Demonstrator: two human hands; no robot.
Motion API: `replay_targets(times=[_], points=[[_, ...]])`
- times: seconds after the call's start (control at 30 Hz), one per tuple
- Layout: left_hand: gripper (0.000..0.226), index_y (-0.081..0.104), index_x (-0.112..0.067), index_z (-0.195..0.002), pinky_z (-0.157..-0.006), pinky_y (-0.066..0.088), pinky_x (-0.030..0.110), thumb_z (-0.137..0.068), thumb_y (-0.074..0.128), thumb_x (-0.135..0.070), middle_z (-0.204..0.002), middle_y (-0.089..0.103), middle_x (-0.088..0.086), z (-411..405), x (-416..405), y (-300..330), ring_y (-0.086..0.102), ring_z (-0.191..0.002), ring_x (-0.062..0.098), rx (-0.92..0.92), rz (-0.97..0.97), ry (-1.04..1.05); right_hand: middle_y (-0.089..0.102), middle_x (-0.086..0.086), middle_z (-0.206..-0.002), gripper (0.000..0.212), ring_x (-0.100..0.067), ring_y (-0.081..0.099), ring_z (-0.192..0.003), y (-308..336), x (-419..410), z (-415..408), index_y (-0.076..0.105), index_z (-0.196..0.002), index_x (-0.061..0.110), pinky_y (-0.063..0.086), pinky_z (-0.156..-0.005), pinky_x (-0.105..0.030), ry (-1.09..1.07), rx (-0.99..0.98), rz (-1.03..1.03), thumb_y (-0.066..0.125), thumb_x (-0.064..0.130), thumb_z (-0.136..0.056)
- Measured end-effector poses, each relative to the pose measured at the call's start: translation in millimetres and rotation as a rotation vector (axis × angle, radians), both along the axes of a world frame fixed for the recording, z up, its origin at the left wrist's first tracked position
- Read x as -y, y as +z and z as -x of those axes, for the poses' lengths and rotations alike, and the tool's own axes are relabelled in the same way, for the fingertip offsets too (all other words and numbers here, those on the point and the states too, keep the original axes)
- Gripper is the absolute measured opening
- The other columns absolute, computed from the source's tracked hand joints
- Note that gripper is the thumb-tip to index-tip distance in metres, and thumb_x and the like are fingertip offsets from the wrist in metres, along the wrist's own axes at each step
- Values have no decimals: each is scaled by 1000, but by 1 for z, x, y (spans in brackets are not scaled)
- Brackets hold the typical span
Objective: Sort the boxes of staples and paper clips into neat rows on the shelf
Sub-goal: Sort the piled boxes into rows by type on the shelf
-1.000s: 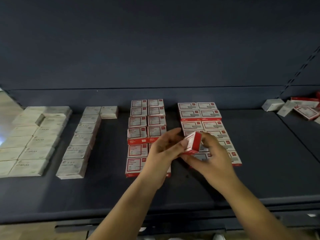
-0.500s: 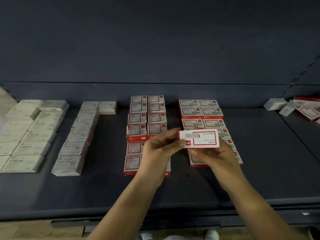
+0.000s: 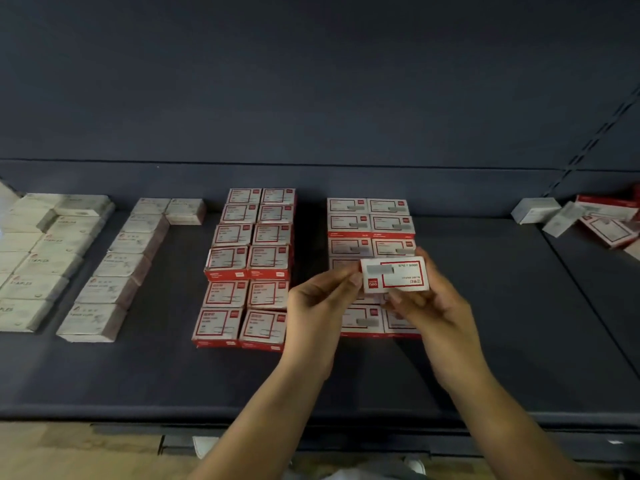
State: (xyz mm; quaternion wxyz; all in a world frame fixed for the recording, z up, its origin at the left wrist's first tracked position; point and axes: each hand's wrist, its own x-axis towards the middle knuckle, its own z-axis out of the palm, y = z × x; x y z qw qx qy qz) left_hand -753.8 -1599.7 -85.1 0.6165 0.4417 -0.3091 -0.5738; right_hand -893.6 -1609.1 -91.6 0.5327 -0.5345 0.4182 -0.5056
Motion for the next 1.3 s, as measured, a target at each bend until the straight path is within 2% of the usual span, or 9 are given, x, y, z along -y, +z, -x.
replay_targets(times=[0.13, 0.23, 0.33, 0.53, 0.63, 0.8, 0.97, 1.07, 1.3], points=[[23, 63, -5, -91, -65, 55, 27, -70, 67, -14, -82, 71, 9, 1, 8, 5, 69, -78, 25, -23, -5, -140, 67, -3, -111, 76, -21, 64, -100, -2, 10, 24, 56, -125, 34, 54, -78, -33, 47, 77, -107, 77, 58, -57], [41, 59, -9, -113, -71, 56, 34, -75, 71, -3, -90, 67, 12, 1, 11, 3, 66, -85, 27, 99, 13, -434, 69, -2, -107, 78, -18, 66, -99, -1, 14, 34, 51, -122, 43, 55, -72, -27, 79, 130, -117, 82, 54, -52], [43, 58, -8, -121, -76, 54, 33, -79, 60, 0, -106, 61, 19, 9, 8, 0, 63, -97, 30, 138, 27, -644, 72, -4, -94, 75, -17, 69, -86, -1, 14, 40, 45, -117, 25, 54, -65, -24, 45, 137, -63, 82, 46, -55], [35, 58, -1, -116, -74, 56, 32, -81, 63, -3, -104, 67, 13, 24, 7, -7, 65, -97, 30, 28, -68, -538, 72, 0, -89, 23, -13, 69, -81, 1, 13, 46, 64, -93, 13, 54, -63, -20, -11, -54, 24, 64, 21, -71], [31, 56, 2, -112, -70, 56, 30, -81, 59, 4, -99, 68, 14, 29, 7, -8, 67, -92, 29, -46, -131, -372, 67, -1, -103, 22, -9, 65, -92, -2, 14, 50, 68, -98, 12, 52, -69, -16, 26, -125, 112, 62, 23, -80], [39, 54, 3, -109, -63, 56, 28, -70, 61, 3, -93, 68, 16, 29, 12, -9, 69, -82, 26, -242, -159, -80, 52, 9, -114, 48, -7, 48, -109, -19, 22, 47, 60, -116, 21, 43, -86, -17, 97, -681, 462, 60, 45, -74], [32, 58, -2, -101, -62, 56, 26, -70, 64, -7, -89, 70, 11, 28, 9, -9, 69, -81, 23, -205, -137, -21, 62, -5, -103, 50, -22, 53, -101, -26, 44, 29, 62, -108, 9, 46, -81, -37, 21, -854, 667, 71, 36, -67], [21, 60, -9, -93, -68, 54, 23, -74, 67, -11, -85, 70, 1, 19, 9, -9, 68, -84, 17, 39, -89, 15, 64, -8, -102, 47, -27, 58, -98, -36, 52, 27, 63, -108, 5, 50, -81, -41, 66, -899, 662, 80, 21, -67], [31, 61, -14, -116, -79, 40, 4, -86, 65, -16, -113, 57, -5, -9, 14, -26, 52, -99, 4, 1198, 133, 144, 70, 0, -97, 36, -23, 60, -97, -52, 76, 22, 72, -96, 11, 52, -74, -42, -21, -949, 775, 55, 38, -79]])
